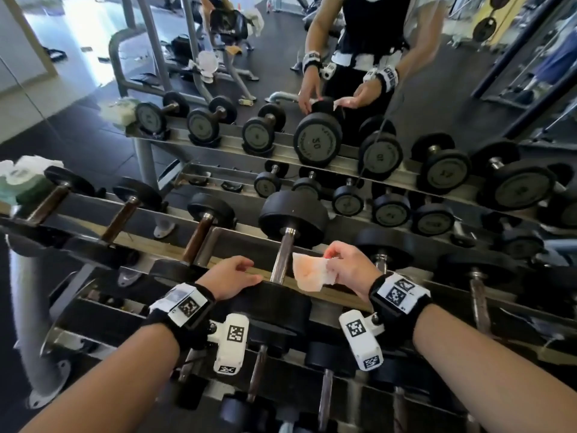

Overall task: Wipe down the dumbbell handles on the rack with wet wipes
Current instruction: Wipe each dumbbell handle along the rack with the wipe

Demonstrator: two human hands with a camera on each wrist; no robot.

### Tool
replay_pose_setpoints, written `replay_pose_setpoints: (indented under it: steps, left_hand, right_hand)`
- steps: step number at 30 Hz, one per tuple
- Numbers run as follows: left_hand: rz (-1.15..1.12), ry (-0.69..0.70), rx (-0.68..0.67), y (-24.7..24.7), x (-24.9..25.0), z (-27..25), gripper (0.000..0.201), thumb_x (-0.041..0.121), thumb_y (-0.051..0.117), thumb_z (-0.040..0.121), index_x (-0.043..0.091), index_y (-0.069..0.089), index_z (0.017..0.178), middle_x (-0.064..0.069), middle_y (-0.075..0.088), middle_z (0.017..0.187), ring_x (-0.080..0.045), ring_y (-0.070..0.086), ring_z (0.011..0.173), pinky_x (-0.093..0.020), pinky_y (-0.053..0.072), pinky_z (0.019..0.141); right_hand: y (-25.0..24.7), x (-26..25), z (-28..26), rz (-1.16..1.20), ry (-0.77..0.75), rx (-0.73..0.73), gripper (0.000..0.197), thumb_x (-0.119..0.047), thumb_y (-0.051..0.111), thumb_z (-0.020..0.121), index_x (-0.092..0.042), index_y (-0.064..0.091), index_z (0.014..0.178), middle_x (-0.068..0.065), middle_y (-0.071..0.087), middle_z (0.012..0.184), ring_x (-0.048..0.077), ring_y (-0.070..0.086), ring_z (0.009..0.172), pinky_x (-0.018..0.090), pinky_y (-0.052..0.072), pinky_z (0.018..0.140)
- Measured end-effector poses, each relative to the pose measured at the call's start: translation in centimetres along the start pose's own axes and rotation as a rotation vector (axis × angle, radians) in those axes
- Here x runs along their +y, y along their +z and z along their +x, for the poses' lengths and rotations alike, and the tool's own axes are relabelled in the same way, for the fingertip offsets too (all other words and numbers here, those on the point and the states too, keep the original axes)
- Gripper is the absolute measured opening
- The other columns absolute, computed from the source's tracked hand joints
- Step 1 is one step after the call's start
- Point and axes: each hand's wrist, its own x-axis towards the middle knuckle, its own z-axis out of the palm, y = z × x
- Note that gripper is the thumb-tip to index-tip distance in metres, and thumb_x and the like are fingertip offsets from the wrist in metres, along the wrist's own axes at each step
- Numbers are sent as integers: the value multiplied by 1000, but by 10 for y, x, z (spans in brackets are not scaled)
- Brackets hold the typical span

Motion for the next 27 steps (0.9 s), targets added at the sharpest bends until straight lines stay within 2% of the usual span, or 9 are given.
replay_pose_setpoints:
  steps: [3,5,9,11,13,16,21,24,27]
  left_hand:
    - [64,171,4,4,37,-8,43,30,71,88,27,60,129,5,63,126,-15,60,113,-34,46,103]
    - [4,282,6,11,63,-17,33,28,68,91,32,64,123,9,67,116,-11,63,107,-32,49,98]
    - [-75,438,-56,38,105,-38,21,30,67,91,44,66,107,19,71,98,4,64,92,-14,48,79]
    - [-73,473,-102,58,120,-44,22,26,70,90,45,67,99,20,72,96,0,66,92,-15,50,82]
    - [-105,463,-91,78,130,-47,19,22,74,87,41,70,91,14,75,92,-5,69,88,-20,53,83]
    - [-221,432,-24,107,142,-46,15,18,77,84,32,72,81,4,75,85,-7,67,76,-24,51,73]
    - [-489,333,23,154,168,-47,11,6,69,88,2,63,96,-1,69,71,-10,65,65,-22,54,58]
    - [-624,279,36,179,182,-49,10,1,66,90,1,59,97,-5,70,73,-20,67,71,-36,58,67]
    - [-675,222,96,198,190,-52,11,2,67,89,6,57,92,-20,68,82,-29,65,74,-46,56,75]
  right_hand:
    - [-15,-6,-19,167,-73,-23,19,6,56,89,-10,62,82,5,62,74,17,58,68,29,50,60]
    - [-27,-9,-26,139,-126,-23,17,5,60,88,-12,62,87,0,67,75,10,63,66,24,52,59]
    - [-49,-6,-37,-31,-236,25,17,-4,71,83,-14,57,87,4,69,78,15,62,72,29,49,69]
    - [-59,1,-42,-27,-286,9,17,-6,75,80,-16,62,81,-1,69,75,11,64,72,23,50,69]
    - [-72,9,-46,3,-302,6,17,-5,77,78,-18,65,78,-2,69,74,10,65,72,23,51,70]
    - [-98,25,-47,41,-318,48,13,-4,76,80,-13,67,84,7,70,84,16,64,77,32,51,77]
    - [-136,59,-51,197,-224,27,28,-22,75,86,-13,63,109,11,70,109,29,66,101,45,53,89]
    - [-148,78,-50,273,-118,-108,37,-21,76,84,-11,60,116,11,71,112,27,69,103,43,54,90]
    - [-157,91,-45,335,-56,-144,26,-12,73,85,-5,65,108,11,73,101,20,71,90,39,56,87]
